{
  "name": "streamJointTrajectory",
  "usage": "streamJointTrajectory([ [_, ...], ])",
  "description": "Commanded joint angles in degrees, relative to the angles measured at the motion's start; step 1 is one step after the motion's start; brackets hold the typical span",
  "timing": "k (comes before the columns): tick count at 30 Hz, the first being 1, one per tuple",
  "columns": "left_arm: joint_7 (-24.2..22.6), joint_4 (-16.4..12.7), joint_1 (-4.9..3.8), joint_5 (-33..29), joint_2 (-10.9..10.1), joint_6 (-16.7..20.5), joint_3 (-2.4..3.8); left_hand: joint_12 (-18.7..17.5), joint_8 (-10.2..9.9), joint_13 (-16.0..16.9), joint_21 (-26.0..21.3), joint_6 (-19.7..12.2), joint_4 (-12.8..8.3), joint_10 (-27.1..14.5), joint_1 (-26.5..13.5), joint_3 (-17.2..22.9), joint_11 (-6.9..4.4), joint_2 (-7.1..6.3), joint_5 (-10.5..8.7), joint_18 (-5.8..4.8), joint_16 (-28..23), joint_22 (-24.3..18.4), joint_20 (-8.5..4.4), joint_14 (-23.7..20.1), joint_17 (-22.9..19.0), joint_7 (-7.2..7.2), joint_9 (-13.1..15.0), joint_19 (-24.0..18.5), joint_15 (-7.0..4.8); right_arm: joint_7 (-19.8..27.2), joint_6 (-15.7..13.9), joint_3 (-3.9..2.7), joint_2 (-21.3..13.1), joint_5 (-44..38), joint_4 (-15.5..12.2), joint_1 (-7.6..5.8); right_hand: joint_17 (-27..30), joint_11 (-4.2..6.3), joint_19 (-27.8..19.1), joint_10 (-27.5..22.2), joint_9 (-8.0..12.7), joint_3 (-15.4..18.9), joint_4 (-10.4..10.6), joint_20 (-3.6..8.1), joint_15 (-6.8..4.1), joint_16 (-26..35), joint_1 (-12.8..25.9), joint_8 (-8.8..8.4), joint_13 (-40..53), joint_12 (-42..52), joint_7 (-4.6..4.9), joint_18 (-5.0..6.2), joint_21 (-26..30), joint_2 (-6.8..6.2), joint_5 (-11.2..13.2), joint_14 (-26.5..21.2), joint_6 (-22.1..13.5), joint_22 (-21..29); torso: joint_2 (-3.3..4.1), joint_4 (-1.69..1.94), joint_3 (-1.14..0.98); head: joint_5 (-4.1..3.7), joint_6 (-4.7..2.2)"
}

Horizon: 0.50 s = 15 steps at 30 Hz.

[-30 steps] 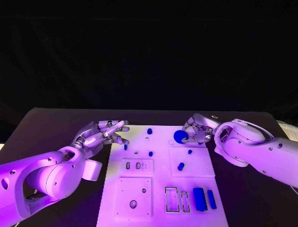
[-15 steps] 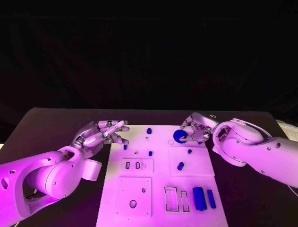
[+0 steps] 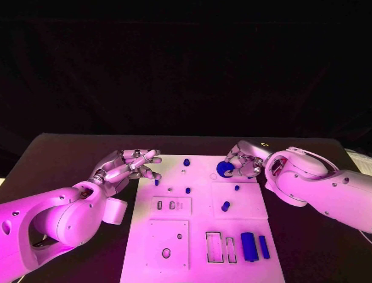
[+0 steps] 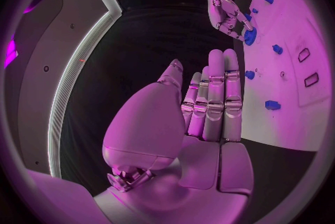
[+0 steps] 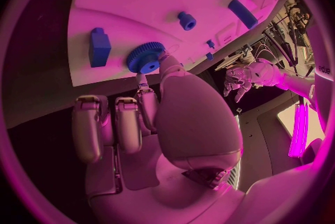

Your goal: Assemble the parts on the task board

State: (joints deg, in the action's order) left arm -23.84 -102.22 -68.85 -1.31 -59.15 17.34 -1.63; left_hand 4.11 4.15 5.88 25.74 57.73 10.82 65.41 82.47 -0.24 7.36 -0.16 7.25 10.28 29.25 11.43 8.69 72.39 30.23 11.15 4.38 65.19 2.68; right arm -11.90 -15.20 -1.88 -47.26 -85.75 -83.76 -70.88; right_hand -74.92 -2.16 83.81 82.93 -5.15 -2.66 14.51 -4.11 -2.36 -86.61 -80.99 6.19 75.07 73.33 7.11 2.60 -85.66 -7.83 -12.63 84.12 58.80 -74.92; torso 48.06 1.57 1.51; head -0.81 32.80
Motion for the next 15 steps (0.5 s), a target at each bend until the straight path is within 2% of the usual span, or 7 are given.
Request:
streamJointTrajectory([
  [1,-0.2,-0.1,-0.05,-0.1,0.1,-1.2,0.03,-0.3,-0.3,0.1,0.4,-0.3,-0.4,-0.4,0.2,-0.1,-0.08,0.27,-0.1,0.1,0.4,0.1,0.01,-0.4,0.1,0.17,0.0,-0.5,0.06,0.5,2.2,-0.01,0.2,-0.8,0.2,0.06,-10.3,0.04,1.3,0.4,-0.1,-0.3,-0.4,-0.19,0.38,-0.4,-0.6,0.24,2.3,0.5,0.01,-0.51,-0.4,0.17,-0.4,5.0,0.5,-5.7,0.01,0.02,0.02,-0.02,0.05],
  [9,-0.2,-0.1,-0.05,-0.1,0.1,-1.2,0.03,-0.3,-0.3,0.1,0.4,-0.3,-0.4,-0.4,0.2,-0.1,-0.08,0.27,-0.1,0.1,0.4,0.1,0.01,-0.4,0.1,0.17,0.0,-0.5,0.06,0.3,2.5,0.0,0.6,-1.0,0.6,0.09,-11.0,0.14,1.6,0.7,-0.2,-0.7,-1.0,-0.12,0.32,-0.9,-0.9,0.46,3.0,1.2,-0.09,-0.62,-0.6,0.89,-0.6,5.1,1.3,-6.2,0.01,-0.01,0.0,0.06,0.19],
  [10,-0.2,-0.1,-0.05,-0.1,0.1,-1.2,0.03,-0.3,-0.3,0.1,0.4,-0.3,-0.4,-0.4,0.2,-0.1,-0.08,0.27,-0.1,0.1,0.4,0.1,0.01,-0.4,0.1,0.17,0.0,-0.5,0.06,0.2,2.5,0.0,0.6,-1.1,0.7,0.1,-11.2,0.2,1.6,0.8,-0.3,-1.1,-1.2,-0.09,0.27,-1.0,-1.1,0.55,3.2,1.4,-0.15,-0.64,-0.7,1.28,-0.5,5.1,1.5,-6.3,0.01,-0.01,0.0,0.06,0.19],
  [13,-0.2,-0.1,-0.05,-0.1,0.1,-1.2,0.03,-0.3,-0.3,0.1,0.4,-0.3,-0.4,-0.4,0.2,-0.1,-0.08,0.27,-0.1,0.1,0.4,0.1,0.01,-0.4,0.1,0.17,0.0,-0.5,0.06,0.1,2.1,0.0,0.7,-1.6,0.8,0.12,-11.7,0.59,1.9,1.0,-0.5,-3.3,-2.4,0.17,-0.04,-1.3,-3.1,0.87,3.7,1.8,-0.56,-0.74,-0.9,2.91,1.9,5.2,2.8,-6.8,0.02,0.01,0.01,0.07,0.27],
  [15,-0.1,-0.1,-0.05,-0.1,0.0,-1.2,0.03,-0.3,-0.3,0.1,0.4,-0.3,-0.4,-0.4,0.2,-0.1,-0.08,0.27,-0.1,0.1,0.4,0.1,0.01,-0.4,0.1,0.17,0.0,-0.5,0.06,0.2,1.2,0.0,0.7,-2.1,0.8,0.14,-12.0,0.97,2.1,1.2,-0.7,-5.1,-3.8,0.34,-0.34,-1.5,-5.1,1.27,4.0,2.2,-0.99,-0.81,-1.0,4.02,2.3,5.3,3.9,-7.1,0.0,0.02,-0.01,0.09,0.27],
])
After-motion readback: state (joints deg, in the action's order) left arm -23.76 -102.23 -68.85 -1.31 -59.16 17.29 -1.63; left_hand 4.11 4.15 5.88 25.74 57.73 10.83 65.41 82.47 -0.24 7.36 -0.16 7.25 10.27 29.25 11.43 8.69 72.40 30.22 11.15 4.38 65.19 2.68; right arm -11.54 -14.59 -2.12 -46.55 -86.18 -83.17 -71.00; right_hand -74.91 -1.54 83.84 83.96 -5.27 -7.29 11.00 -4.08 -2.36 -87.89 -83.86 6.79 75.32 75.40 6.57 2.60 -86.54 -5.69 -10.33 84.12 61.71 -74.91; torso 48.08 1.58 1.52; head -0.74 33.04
